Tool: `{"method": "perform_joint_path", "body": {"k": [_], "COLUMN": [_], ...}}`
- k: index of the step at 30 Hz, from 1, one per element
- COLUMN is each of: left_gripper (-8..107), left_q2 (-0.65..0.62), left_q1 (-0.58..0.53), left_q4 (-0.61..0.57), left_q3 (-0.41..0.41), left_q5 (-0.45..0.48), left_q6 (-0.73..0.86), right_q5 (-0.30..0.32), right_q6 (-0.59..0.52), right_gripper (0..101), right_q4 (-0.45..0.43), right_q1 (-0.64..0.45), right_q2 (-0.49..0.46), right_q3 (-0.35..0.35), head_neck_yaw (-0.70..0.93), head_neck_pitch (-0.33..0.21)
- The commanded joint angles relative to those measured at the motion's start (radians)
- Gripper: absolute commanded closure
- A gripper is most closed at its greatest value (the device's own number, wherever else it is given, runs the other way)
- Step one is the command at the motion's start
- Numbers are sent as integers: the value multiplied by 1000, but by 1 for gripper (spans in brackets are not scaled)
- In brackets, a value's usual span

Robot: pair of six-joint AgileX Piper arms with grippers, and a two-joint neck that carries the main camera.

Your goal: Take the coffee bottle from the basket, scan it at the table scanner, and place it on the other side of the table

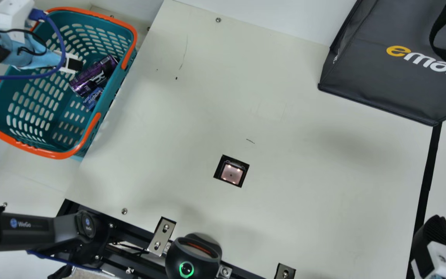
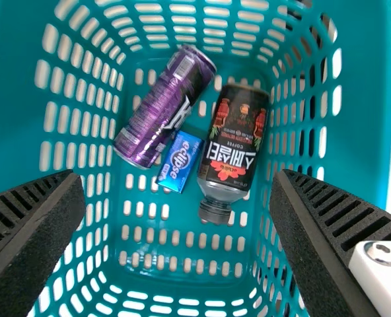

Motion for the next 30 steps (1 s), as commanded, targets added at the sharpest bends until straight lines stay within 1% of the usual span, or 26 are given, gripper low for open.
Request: {"method": "perform_joint_path", "body": {"k": [1, 8, 17, 25, 30], "left_gripper": [9, 9, 9, 9, 9], "left_q2": [24, 101, 187, 236, 246], "left_q1": [-1, 1, 7, 10, 22], "left_q4": [-5, -21, -36, -55, -83], "left_q3": [9, 37, 50, 63, 96], "left_q5": [-18, -76, -128, -166, -196], "left_q6": [24, 101, 184, 251, 309], "right_q5": [0, 0, 0, 0, 0], "right_q6": [0, 0, 0, 0, 0], "right_gripper": [6, 6, 6, 6, 6], "right_q4": [0, 0, 0, 0, 0], "right_q1": [0, 0, 0, 0, 0], "right_q2": [0, 0, 0, 0, 0], "right_q3": [0, 0, 0, 0, 0], "head_neck_yaw": [2, 2, 2, 2, 2], "head_neck_pitch": [-27, -27, -27, -27, -27]}}
